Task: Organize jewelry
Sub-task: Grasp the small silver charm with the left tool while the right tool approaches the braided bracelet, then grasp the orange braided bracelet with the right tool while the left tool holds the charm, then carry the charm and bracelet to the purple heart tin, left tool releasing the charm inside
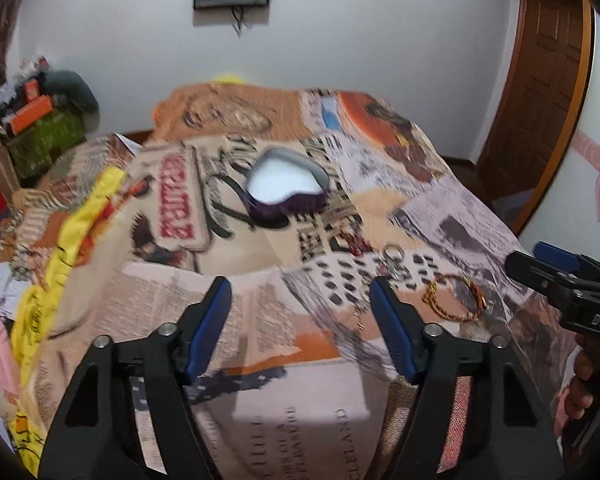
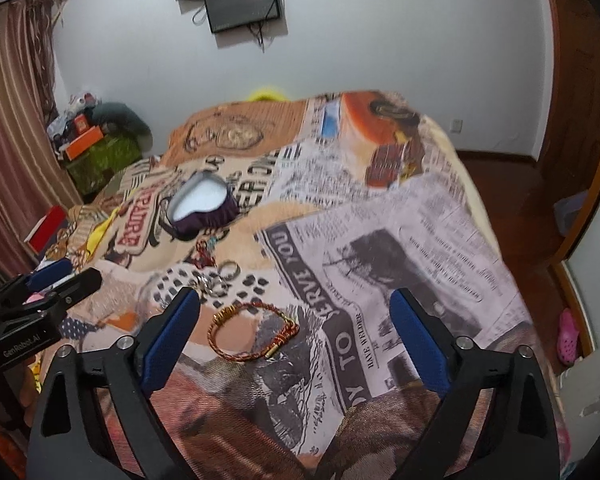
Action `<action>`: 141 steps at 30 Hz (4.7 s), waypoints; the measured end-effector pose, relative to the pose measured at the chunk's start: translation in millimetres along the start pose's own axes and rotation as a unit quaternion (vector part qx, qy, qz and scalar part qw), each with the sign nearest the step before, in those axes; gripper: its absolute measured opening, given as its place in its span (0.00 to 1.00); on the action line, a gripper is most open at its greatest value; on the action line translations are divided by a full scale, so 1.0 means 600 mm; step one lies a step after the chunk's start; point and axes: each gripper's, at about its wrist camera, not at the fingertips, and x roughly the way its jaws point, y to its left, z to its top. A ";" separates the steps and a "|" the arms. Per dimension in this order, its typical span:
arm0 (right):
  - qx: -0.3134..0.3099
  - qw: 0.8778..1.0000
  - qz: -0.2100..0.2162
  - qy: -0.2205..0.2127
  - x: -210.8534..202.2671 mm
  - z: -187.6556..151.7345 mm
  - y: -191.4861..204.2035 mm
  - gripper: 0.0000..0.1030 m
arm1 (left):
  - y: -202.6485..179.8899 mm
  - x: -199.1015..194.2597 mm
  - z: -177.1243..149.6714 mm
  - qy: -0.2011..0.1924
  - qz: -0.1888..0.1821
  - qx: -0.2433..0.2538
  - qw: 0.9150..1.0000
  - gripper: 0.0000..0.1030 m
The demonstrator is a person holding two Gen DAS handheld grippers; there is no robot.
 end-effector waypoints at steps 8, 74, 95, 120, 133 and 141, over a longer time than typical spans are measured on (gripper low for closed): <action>-0.020 0.999 0.010 0.030 0.040 -0.007 0.005 0.73 | -0.025 0.049 -0.006 0.039 -0.047 0.007 0.998 0.39; -0.093 0.994 0.037 0.053 0.054 0.015 0.108 0.06 | 0.001 -0.043 0.024 -0.047 -0.056 0.002 0.997 0.08; -0.078 0.995 0.044 -0.050 0.021 0.130 0.133 0.06 | 0.041 -0.020 0.106 -0.083 -0.022 -0.004 0.996 0.08; -0.094 0.989 0.112 0.021 0.192 0.231 0.160 0.06 | 0.090 0.136 0.201 -0.032 -0.039 0.003 0.999 0.08; -0.104 0.980 0.135 0.100 0.273 0.234 0.174 0.06 | 0.088 0.208 0.190 0.027 -0.060 0.017 0.998 0.08; -0.082 0.974 0.157 0.145 0.309 0.229 0.166 0.06 | 0.097 0.236 0.183 0.053 -0.056 0.010 0.997 0.08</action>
